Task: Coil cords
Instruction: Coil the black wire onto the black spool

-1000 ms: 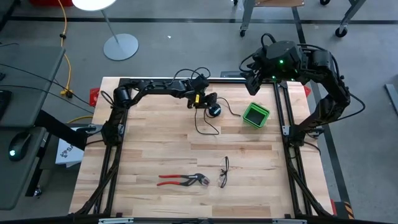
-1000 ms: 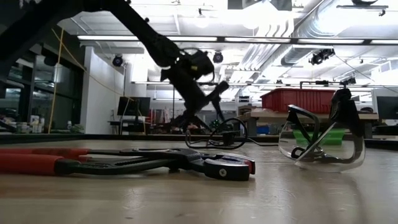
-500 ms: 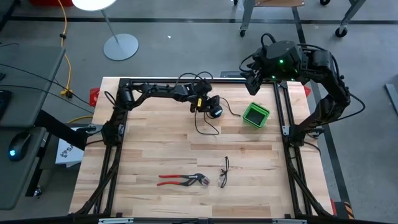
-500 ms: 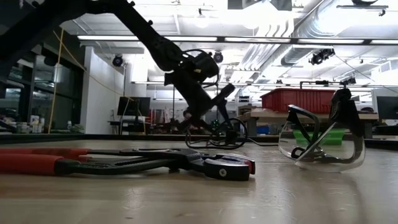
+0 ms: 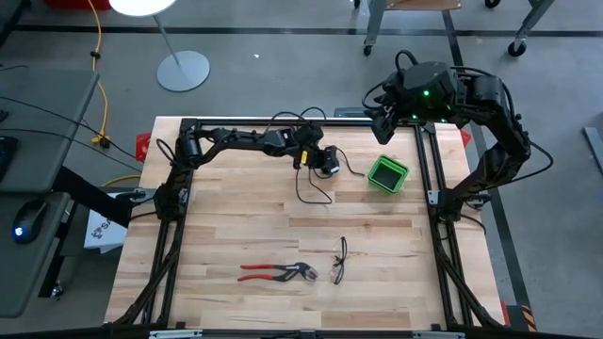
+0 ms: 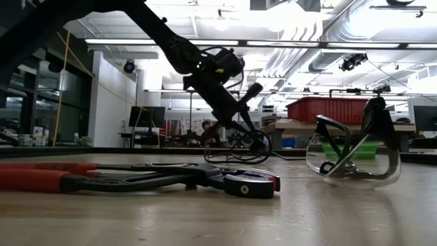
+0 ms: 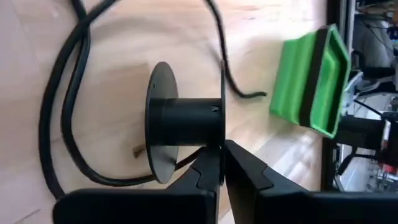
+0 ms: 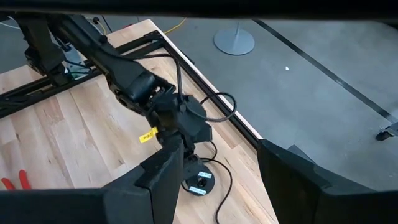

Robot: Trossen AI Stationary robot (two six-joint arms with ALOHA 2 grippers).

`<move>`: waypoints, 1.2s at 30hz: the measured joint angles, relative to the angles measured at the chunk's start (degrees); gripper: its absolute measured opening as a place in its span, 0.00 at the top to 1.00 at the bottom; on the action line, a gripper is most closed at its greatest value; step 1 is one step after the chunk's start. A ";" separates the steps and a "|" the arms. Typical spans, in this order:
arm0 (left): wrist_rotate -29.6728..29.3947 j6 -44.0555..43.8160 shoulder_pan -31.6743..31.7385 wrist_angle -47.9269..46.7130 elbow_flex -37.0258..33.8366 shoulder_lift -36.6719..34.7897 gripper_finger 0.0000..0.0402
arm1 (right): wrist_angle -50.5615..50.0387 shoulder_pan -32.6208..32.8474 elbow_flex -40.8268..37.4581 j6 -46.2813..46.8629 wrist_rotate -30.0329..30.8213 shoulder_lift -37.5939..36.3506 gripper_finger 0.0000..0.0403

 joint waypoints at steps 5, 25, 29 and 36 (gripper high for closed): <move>5.48 7.45 1.74 -1.78 -0.04 -4.46 0.99 | -0.07 0.00 0.00 -1.17 0.00 -0.16 0.51; 5.38 52.65 3.35 -13.71 0.07 -55.04 1.00 | 14.32 -1.53 0.04 -10.91 -19.10 6.61 0.51; 4.70 50.83 3.82 -7.51 0.08 -59.41 1.00 | 20.42 -1.53 0.00 -13.03 -21.07 9.82 0.51; 5.22 52.82 4.33 -13.16 0.04 -62.10 1.00 | 42.15 -1.53 0.00 -12.63 -28.41 12.43 0.51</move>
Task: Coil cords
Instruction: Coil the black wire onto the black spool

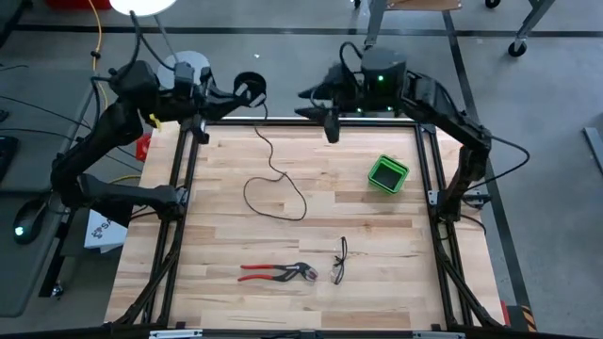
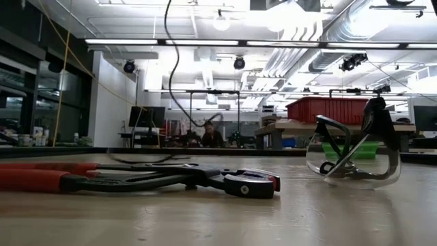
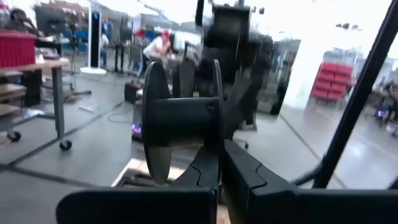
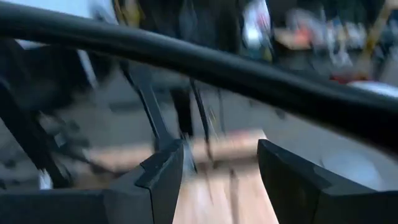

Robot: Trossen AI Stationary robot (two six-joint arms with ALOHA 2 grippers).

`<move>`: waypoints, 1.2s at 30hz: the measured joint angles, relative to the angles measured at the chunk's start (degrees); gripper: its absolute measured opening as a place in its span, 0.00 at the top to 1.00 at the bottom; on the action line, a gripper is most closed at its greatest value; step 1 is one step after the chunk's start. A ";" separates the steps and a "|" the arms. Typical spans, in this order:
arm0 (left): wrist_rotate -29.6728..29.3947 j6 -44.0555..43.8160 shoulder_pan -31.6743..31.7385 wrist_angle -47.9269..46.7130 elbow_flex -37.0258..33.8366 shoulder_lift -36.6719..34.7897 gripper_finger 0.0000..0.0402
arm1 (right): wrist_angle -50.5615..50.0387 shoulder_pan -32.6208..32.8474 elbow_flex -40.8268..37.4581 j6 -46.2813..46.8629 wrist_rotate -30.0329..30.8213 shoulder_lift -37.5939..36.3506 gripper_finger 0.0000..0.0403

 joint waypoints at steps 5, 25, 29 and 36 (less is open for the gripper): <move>0.00 3.82 0.02 -1.18 0.00 0.74 1.00 | 8.51 0.02 0.00 2.45 -3.85 0.88 0.51; -0.22 8.68 -1.31 4.42 -0.04 8.09 1.00 | 1.68 1.60 0.00 -6.77 3.06 1.06 0.61; -0.29 8.64 -1.85 3.96 -0.04 8.02 1.00 | 1.44 1.64 0.00 -8.39 2.98 0.86 0.61; -2.08 8.81 -3.00 1.17 -0.02 8.07 1.00 | 1.59 1.57 0.07 -9.83 2.88 -1.67 0.61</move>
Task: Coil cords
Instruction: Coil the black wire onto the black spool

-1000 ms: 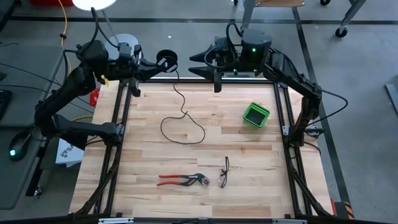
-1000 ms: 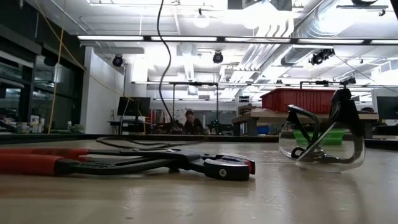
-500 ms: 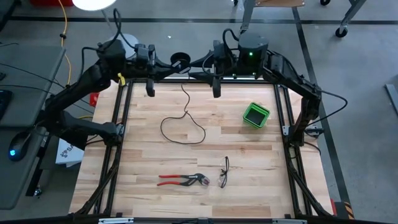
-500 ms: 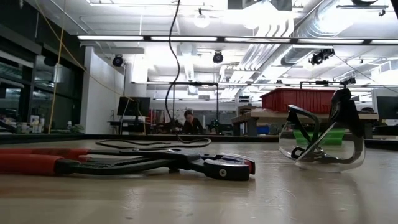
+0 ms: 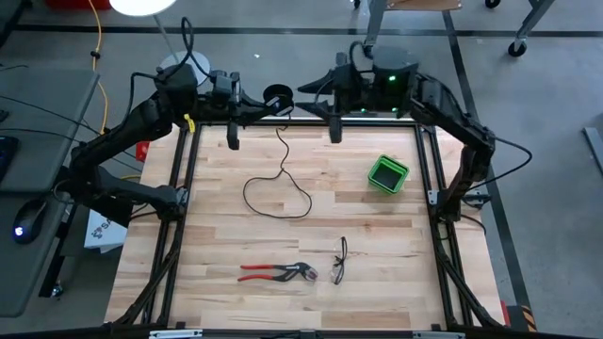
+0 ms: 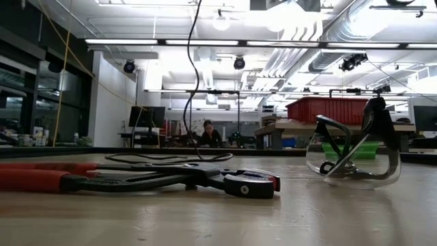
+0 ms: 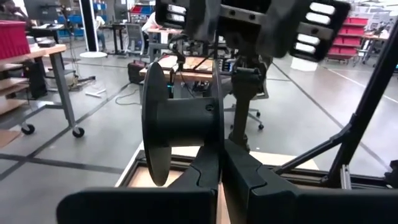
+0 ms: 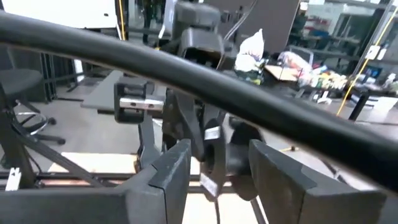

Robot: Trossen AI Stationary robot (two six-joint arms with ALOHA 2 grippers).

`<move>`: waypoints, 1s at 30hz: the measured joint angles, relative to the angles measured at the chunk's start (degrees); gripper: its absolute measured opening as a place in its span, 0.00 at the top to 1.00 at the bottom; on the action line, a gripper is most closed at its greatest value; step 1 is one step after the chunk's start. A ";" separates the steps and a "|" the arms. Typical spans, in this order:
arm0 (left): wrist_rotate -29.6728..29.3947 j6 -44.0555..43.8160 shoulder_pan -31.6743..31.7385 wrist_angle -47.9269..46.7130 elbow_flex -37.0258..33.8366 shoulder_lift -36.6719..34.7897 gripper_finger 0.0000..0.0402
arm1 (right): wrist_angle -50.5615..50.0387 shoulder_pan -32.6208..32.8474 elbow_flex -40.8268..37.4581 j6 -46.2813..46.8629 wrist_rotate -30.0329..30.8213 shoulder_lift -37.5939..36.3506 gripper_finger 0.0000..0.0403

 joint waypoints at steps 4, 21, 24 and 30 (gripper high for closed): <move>-0.61 0.00 -1.20 0.86 0.02 0.31 1.00 | -0.41 0.02 0.01 -0.03 0.02 0.19 0.61; -3.42 0.93 -3.94 3.86 0.02 1.11 1.00 | -2.32 0.70 -0.05 2.13 -0.13 1.55 0.63; -3.67 0.94 -3.93 4.23 0.02 1.11 1.00 | -2.35 1.04 -0.05 3.18 -0.13 1.55 0.69; -3.78 1.11 -3.95 5.19 0.02 1.11 1.00 | -2.44 1.10 -0.05 3.45 0.16 1.72 0.86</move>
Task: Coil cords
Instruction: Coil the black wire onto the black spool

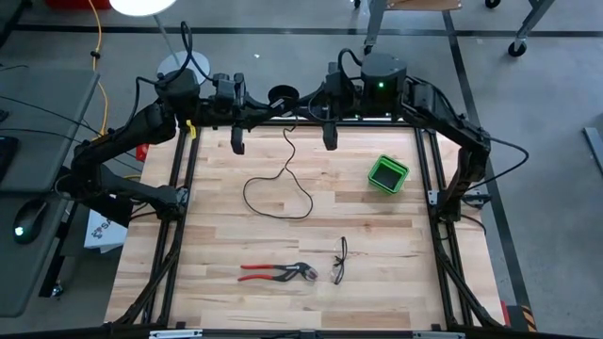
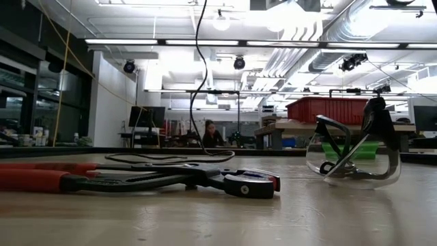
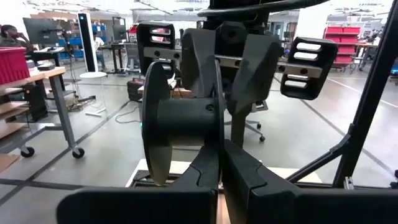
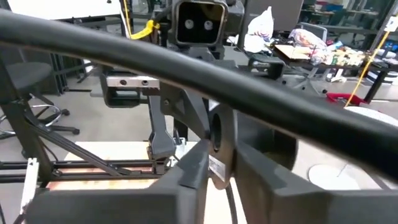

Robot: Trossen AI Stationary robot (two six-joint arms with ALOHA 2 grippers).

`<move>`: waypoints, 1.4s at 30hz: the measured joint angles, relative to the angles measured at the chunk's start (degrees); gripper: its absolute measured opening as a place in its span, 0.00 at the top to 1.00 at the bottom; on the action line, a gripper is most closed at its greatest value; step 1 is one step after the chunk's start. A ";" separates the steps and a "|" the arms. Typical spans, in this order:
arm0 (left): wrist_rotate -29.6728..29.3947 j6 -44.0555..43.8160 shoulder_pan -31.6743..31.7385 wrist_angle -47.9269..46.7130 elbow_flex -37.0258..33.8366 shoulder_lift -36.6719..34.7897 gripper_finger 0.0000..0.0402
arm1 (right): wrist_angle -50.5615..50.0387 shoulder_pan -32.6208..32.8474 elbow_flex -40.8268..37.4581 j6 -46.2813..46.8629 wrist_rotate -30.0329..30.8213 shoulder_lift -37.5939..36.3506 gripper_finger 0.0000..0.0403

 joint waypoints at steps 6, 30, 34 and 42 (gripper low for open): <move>0.02 0.03 0.00 -0.06 0.00 -0.02 1.00 | -0.01 0.04 0.00 1.73 1.17 0.02 0.99; -19.37 4.94 0.70 -20.73 0.00 -7.71 0.66 | -7.00 -7.26 0.00 23.44 -10.34 -2.68 1.00; -11.56 -0.36 0.70 -11.61 0.00 -6.83 0.65 | -7.03 -7.05 -0.04 19.02 -11.61 -1.81 1.00; 0.08 -14.86 0.70 -0.30 0.00 -5.62 0.65 | 1.82 -6.14 -0.03 13.15 -10.63 -1.27 1.00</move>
